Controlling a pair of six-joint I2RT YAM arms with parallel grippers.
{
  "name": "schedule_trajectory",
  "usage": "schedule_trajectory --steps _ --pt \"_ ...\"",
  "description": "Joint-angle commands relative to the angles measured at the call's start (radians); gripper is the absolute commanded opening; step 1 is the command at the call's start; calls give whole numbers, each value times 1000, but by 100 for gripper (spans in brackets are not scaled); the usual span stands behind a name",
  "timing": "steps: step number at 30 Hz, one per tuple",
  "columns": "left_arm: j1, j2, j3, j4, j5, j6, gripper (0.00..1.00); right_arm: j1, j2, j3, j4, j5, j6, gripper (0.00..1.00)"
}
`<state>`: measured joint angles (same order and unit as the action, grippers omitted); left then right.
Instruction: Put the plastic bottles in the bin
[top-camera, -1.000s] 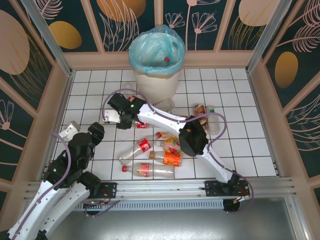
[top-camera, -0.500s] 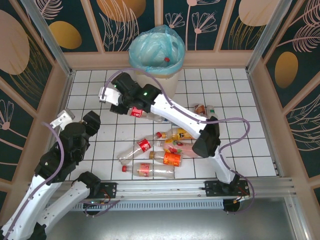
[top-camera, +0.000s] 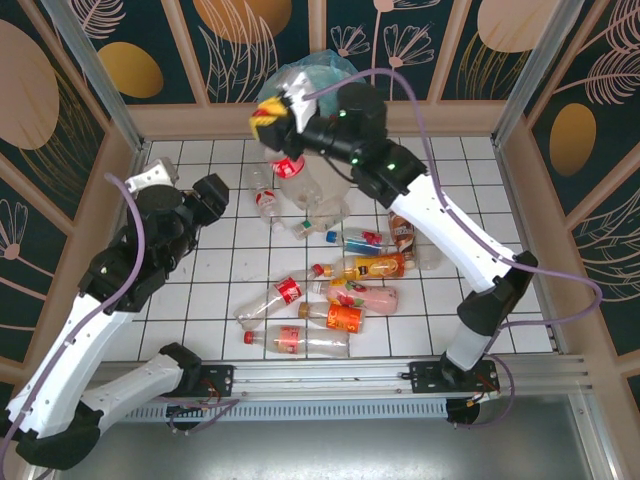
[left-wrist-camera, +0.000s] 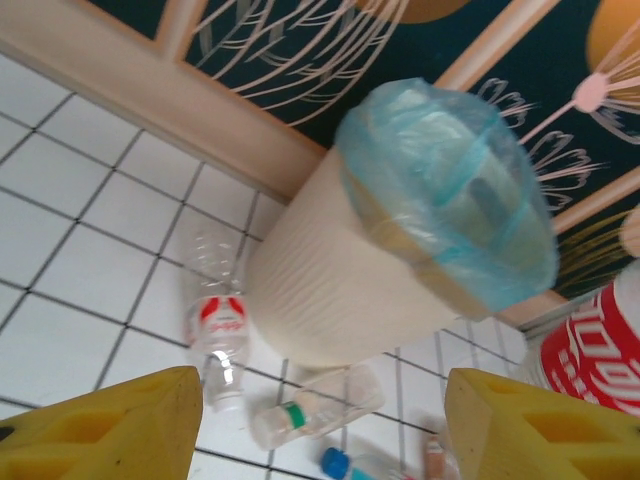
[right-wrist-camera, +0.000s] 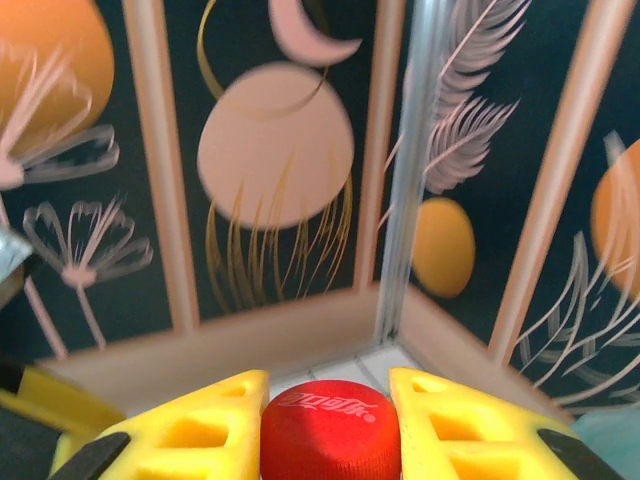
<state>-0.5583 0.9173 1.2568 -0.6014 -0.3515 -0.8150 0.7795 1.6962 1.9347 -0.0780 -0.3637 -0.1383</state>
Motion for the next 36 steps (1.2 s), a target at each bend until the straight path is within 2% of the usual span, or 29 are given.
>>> schedule_trajectory --steps 1,6,12,13,18,22,28,33,36 --pt "-2 45 55 95 101 6 65 -56 -53 -57 275 -41 159 0" --pt "-2 161 155 114 148 34 63 -151 -33 -49 446 -27 257 0" --pt "-3 299 285 155 197 85 63 -227 135 178 517 -49 346 0" --pt "-3 325 310 157 199 103 63 -266 166 216 529 -60 373 0" --pt "-4 404 392 170 212 146 63 -330 269 321 676 -132 535 0" --pt "-3 410 386 219 222 183 63 -332 347 438 659 -116 527 0" --pt "-3 439 391 283 262 304 63 -335 409 500 613 -49 425 0" --pt "-3 460 318 382 309 440 64 -344 486 628 513 -45 379 0" --pt "-3 478 264 455 363 500 64 -338 500 640 490 -42 341 0"
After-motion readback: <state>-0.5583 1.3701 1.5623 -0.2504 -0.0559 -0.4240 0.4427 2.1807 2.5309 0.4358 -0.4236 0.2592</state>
